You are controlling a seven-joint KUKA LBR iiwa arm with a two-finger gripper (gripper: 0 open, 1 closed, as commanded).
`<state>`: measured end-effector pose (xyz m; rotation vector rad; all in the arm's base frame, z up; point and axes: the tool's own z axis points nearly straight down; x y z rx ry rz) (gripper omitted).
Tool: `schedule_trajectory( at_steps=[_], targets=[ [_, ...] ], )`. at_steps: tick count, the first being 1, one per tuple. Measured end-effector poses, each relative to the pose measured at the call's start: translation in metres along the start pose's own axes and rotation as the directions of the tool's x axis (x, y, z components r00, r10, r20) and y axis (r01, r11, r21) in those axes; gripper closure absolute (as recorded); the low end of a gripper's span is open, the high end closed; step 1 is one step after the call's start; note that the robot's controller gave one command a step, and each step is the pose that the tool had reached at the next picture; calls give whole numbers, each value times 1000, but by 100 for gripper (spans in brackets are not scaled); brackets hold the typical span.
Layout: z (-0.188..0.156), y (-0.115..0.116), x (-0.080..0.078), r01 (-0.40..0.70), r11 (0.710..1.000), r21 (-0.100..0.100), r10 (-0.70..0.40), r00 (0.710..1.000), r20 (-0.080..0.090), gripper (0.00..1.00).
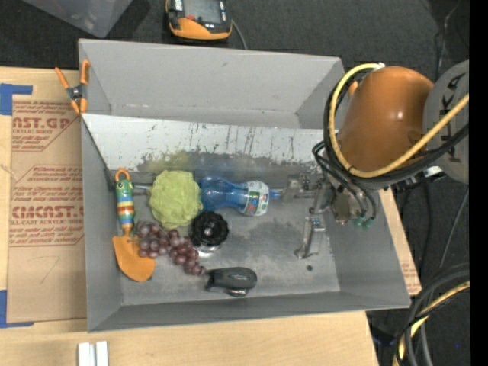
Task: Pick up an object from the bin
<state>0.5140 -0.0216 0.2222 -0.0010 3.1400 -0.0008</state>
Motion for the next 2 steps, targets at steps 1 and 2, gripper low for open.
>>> schedule_trajectory(
  at_steps=[1, 2],
  targets=[
    [0, 0, 0, 0, 1000, 0, 0, 1000, 0, 0],
    [-26, -9, -12, 155, 988, 1, -155, 988, 4, 0]
  ],
)
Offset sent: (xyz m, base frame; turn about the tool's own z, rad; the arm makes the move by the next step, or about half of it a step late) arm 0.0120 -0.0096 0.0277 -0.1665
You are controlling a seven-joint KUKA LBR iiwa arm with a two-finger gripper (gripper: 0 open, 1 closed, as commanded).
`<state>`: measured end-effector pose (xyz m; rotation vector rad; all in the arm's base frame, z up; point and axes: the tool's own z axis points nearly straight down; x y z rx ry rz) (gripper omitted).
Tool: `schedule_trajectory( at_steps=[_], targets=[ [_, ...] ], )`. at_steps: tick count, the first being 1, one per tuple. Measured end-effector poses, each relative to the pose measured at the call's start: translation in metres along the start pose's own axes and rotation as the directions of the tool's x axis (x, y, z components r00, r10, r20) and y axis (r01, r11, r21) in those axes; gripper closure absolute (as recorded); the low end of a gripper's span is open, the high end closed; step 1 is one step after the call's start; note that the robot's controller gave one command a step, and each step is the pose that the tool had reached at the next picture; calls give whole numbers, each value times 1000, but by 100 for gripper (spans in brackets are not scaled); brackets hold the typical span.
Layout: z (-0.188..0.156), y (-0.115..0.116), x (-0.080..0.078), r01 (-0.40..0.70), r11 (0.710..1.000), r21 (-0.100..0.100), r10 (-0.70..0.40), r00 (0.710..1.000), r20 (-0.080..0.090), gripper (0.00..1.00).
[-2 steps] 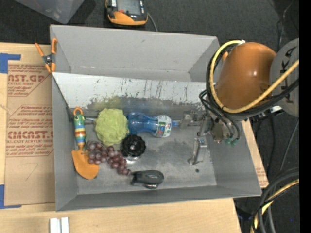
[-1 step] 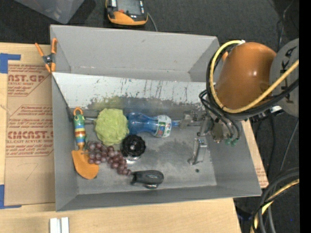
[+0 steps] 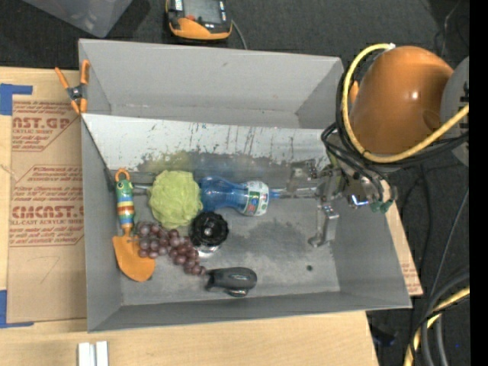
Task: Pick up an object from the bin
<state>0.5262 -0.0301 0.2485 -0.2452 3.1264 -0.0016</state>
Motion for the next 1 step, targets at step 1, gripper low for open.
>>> schedule_trajectory(
  at_steps=[1],
  targets=[
    [95, 45, 3, -94, 996, -3, 94, 996, -11, 0]
  ],
)
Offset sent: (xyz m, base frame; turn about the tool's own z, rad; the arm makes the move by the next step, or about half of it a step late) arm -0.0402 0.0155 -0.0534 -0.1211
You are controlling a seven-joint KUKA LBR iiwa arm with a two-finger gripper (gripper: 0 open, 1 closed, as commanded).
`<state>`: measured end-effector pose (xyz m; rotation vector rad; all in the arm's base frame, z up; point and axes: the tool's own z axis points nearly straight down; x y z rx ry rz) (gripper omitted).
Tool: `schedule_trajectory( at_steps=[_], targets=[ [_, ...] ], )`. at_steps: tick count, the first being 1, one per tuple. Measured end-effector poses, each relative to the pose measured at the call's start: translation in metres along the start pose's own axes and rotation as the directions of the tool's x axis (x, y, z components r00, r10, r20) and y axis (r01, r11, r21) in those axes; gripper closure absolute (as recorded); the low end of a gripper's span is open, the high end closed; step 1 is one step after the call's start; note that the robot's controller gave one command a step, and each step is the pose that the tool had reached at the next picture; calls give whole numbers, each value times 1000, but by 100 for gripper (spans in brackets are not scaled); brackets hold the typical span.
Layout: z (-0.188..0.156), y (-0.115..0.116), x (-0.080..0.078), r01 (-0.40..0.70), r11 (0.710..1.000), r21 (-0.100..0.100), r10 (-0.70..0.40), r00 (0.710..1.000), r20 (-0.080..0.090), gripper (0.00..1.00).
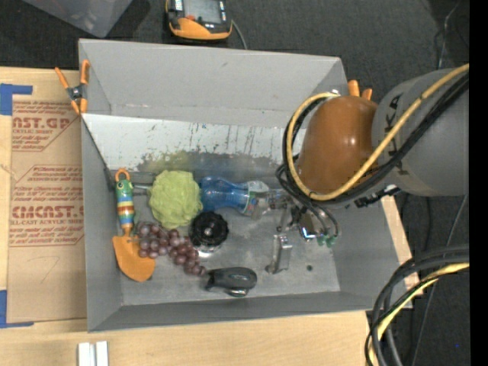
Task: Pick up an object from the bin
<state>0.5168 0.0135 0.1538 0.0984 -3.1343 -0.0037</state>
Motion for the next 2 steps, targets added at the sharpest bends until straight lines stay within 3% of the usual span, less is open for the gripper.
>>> schedule_trajectory(
  at_steps=[1, 2],
  targets=[
    [-42, -27, 33, 212, 977, 12, -212, 977, 23, 0],
    [49, -5, 34, 201, 979, 0, -201, 979, 1, 0]
  ],
)
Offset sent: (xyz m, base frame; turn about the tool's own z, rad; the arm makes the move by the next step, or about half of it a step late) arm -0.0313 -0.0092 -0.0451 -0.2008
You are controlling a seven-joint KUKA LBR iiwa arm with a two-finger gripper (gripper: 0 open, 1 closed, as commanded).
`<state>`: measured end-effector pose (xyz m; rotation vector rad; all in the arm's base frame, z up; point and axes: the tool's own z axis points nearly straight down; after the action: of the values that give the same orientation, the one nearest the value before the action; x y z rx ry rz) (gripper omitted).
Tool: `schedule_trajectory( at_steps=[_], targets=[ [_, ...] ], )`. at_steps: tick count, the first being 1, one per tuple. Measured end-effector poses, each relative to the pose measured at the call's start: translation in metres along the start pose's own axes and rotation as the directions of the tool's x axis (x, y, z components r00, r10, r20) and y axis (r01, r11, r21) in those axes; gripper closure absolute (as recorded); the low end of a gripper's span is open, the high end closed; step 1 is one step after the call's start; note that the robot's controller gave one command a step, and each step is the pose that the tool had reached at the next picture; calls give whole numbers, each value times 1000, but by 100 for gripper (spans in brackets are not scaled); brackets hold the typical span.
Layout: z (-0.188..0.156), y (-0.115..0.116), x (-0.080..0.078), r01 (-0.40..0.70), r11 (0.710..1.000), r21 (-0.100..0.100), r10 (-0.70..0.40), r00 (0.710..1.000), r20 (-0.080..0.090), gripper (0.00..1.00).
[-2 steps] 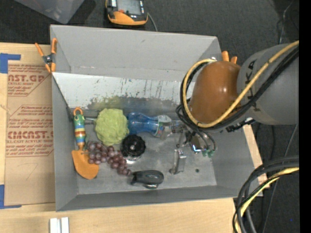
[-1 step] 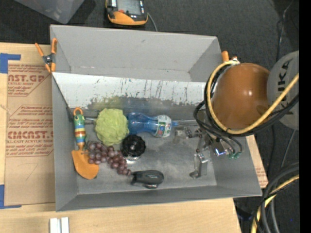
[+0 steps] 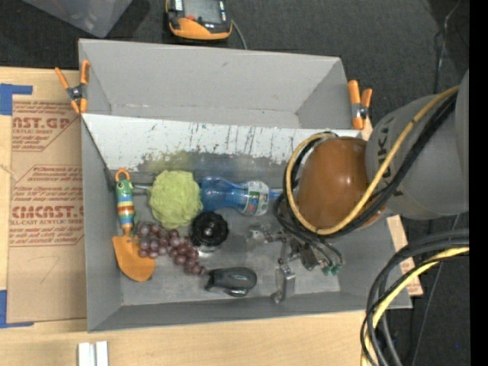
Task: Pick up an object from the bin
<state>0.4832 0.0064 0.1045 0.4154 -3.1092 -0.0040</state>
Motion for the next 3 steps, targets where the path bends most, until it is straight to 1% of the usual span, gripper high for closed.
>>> schedule_trajectory(
  at_steps=[1, 2, 3],
  targets=[
    [-14, 5, -2, -29, 1000, 5, 29, 1000, 10, 0],
    [-31, 20, -2, 79, 997, 3, -79, 997, 7, 0],
    [35, 54, -28, -52, 999, 3, 51, 998, 20, 0]
  ],
)
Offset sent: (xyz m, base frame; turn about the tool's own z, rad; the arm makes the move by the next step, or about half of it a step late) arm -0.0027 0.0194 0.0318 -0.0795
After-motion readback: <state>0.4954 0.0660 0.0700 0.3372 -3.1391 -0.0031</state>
